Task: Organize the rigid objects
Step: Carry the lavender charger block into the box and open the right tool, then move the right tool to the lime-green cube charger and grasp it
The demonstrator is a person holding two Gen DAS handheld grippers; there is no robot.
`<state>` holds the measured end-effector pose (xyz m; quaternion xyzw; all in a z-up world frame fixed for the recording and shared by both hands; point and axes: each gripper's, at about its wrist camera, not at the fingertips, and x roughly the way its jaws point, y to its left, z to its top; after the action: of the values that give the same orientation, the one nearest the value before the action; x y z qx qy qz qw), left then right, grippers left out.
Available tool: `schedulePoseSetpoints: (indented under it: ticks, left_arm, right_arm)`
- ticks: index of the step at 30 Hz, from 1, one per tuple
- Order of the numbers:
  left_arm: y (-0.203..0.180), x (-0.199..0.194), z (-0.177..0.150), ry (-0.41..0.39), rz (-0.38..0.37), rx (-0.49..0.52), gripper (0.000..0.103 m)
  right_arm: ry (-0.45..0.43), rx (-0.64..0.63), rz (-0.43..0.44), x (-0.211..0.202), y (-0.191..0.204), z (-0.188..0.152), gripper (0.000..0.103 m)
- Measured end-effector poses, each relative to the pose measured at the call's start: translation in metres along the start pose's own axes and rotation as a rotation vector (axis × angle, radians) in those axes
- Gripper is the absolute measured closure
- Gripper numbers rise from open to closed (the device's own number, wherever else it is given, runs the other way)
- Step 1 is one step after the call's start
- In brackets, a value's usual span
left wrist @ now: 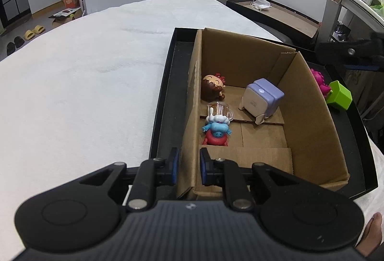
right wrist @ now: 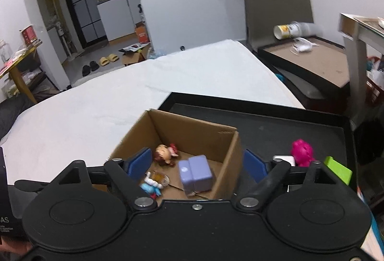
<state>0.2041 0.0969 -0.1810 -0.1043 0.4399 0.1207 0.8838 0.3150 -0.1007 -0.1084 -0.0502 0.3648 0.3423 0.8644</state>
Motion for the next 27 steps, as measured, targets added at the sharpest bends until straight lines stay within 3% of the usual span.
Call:
schedulePoseSetpoints:
  ticks: [15,27]
  left_arm:
    - [-0.001,0.002,0.001,0.009,0.022,0.001,0.087]
    - [-0.006,0.0,0.001,0.005,0.037,0.018,0.087]
  right_arm:
    - [0.027,0.195,-0.112,-0.021,-0.084,-0.013,0.017]
    - [-0.005,0.312,-0.148,-0.039,-0.149,-0.012,0.018]
